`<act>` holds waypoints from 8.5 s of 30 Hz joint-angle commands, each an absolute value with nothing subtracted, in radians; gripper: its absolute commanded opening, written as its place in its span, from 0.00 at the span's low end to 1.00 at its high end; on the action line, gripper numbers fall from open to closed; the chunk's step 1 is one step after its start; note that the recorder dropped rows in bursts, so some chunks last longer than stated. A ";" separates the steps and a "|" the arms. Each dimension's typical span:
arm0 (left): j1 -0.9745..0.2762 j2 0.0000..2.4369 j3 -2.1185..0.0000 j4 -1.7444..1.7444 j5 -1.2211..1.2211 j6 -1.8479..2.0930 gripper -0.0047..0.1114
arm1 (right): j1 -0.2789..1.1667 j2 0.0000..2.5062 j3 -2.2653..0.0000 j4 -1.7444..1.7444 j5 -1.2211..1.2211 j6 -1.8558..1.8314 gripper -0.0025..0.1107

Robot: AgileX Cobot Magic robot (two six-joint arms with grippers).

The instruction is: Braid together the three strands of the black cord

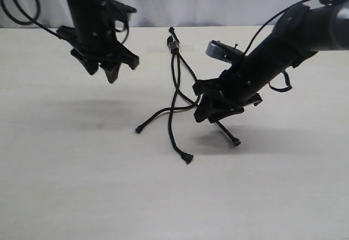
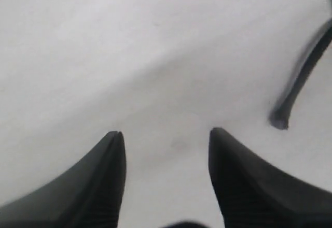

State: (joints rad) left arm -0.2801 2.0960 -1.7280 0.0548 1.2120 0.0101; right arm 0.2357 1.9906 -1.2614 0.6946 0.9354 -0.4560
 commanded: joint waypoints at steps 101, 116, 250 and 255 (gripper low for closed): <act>-0.411 2.091 -1.409 -0.322 0.916 0.043 0.44 | 0.378 2.082 -1.280 0.524 0.914 -0.402 0.40; -0.275 1.709 -1.372 -0.081 1.061 0.018 0.21 | 0.135 1.757 -1.201 0.428 1.102 -0.332 0.06; 0.075 0.000 0.000 0.068 0.334 0.057 0.04 | -0.044 0.000 0.000 0.037 0.341 -0.067 0.06; 0.075 0.000 0.000 0.068 0.334 0.057 0.04 | -0.044 0.000 0.000 0.037 0.341 -0.067 0.06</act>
State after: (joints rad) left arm 0.0701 0.0033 -0.0030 0.0665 0.3436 0.0577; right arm -0.0427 0.0035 -0.0026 0.0398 0.3530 -0.0643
